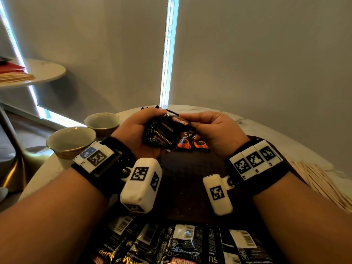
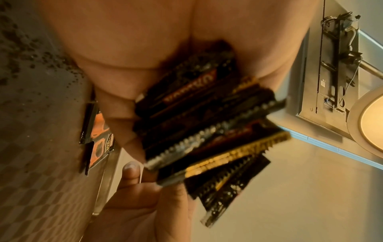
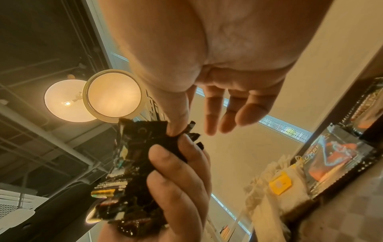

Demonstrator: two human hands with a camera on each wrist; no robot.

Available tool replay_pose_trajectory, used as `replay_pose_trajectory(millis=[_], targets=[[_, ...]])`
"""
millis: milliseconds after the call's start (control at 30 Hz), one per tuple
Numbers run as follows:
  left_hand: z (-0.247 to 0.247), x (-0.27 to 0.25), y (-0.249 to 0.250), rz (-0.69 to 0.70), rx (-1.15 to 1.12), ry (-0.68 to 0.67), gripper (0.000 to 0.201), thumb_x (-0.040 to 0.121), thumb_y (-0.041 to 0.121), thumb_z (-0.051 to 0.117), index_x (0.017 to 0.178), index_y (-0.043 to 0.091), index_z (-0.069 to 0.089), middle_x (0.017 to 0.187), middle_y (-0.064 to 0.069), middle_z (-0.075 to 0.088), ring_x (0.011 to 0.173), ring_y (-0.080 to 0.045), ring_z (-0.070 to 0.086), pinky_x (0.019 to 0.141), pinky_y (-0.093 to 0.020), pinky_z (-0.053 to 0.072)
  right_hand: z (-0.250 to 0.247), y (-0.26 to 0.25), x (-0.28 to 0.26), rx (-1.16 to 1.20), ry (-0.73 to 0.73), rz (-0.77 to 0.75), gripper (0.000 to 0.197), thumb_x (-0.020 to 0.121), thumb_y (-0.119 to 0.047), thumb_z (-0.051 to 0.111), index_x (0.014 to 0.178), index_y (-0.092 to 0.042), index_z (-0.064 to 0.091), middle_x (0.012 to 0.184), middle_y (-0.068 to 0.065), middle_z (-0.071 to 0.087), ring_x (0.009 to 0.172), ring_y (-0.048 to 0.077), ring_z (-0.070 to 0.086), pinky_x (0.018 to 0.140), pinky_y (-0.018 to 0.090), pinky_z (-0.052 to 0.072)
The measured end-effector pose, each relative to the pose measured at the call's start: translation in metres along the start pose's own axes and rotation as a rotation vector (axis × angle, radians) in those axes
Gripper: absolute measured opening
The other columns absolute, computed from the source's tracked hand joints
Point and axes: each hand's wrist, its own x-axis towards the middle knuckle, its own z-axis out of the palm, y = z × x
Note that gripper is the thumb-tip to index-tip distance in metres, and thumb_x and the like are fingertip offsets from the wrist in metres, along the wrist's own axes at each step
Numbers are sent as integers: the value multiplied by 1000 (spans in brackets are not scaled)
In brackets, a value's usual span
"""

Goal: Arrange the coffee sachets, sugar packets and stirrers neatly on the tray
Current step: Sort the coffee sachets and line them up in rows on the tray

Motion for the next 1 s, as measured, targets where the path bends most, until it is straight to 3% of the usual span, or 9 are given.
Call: replay_pose_trajectory(millis=[100, 233, 333, 400, 533, 633, 767, 900, 1000], targets=[[2, -2, 0, 16, -8, 71, 41, 82, 24, 54, 114, -2, 60, 87, -19, 71, 70, -28, 72, 58, -33, 59, -1, 3, 1, 5, 68, 14, 21, 88, -17, 72, 75, -32, 78, 77, -6, 74, 65, 5, 62, 64, 27, 49], [1, -3, 3, -4, 31, 90, 41, 86, 25, 52, 118, -1, 58, 89, -20, 71, 68, -28, 72, 53, -33, 57, -4, 10, 9, 165, 265, 70, 4, 74, -25, 76, 74, -27, 79, 81, 4, 72, 78, 25, 60, 65, 36, 47], [0, -2, 4, 14, 22, 108, 36, 96, 26, 44, 115, -1, 58, 85, -20, 70, 60, -27, 70, 46, -31, 54, -14, 20, 15, 295, 427, 153, 8, 84, -12, 69, 76, -13, 67, 84, 12, 68, 78, 24, 60, 60, 31, 48], [1, -2, 4, 17, 18, 104, 34, 98, 26, 41, 112, 0, 58, 82, -20, 69, 58, -27, 70, 45, -31, 54, -18, 30, 17, 302, 469, 198, 16, 90, -3, 61, 77, -12, 59, 79, 11, 65, 71, 21, 58, 55, 28, 46], [4, -2, 4, 29, 16, 99, 32, 98, 25, 38, 103, 1, 58, 76, -19, 67, 54, -27, 67, 42, -31, 52, -24, 50, 18, 279, 476, 339, 17, 92, 5, 54, 93, -12, 59, 78, 9, 64, 54, 12, 53, 43, 24, 40], [5, -3, 3, 42, 5, 99, 31, 98, 24, 39, 106, 0, 57, 78, -19, 67, 56, -26, 68, 43, -30, 52, -30, 58, 19, 285, 478, 475, 19, 91, 6, 51, 95, -13, 56, 74, 7, 61, 46, 10, 47, 39, 22, 31], [5, -3, 3, 39, 3, 109, 31, 97, 24, 40, 114, 2, 54, 82, -19, 66, 55, -26, 67, 42, -30, 52, -33, 67, 18, 234, 403, 615, 28, 88, -1, 53, 115, -6, 59, 92, 13, 60, 45, 9, 43, 37, 20, 28], [3, -2, 2, 35, 8, 115, 32, 97, 25, 41, 112, 1, 57, 82, -19, 69, 59, -26, 69, 45, -30, 53, -33, 67, 16, 200, 383, 639, 10, 89, -1, 54, 97, -5, 58, 86, 14, 54, 48, 11, 38, 40, 22, 24], [1, -1, 2, 42, -3, 111, 31, 97, 25, 42, 111, 2, 59, 82, -18, 70, 63, -26, 71, 48, -30, 55, -33, 68, 16, 158, 384, 658, 14, 87, -2, 57, 101, -1, 61, 86, 15, 56, 49, 12, 39, 41, 23, 26]])
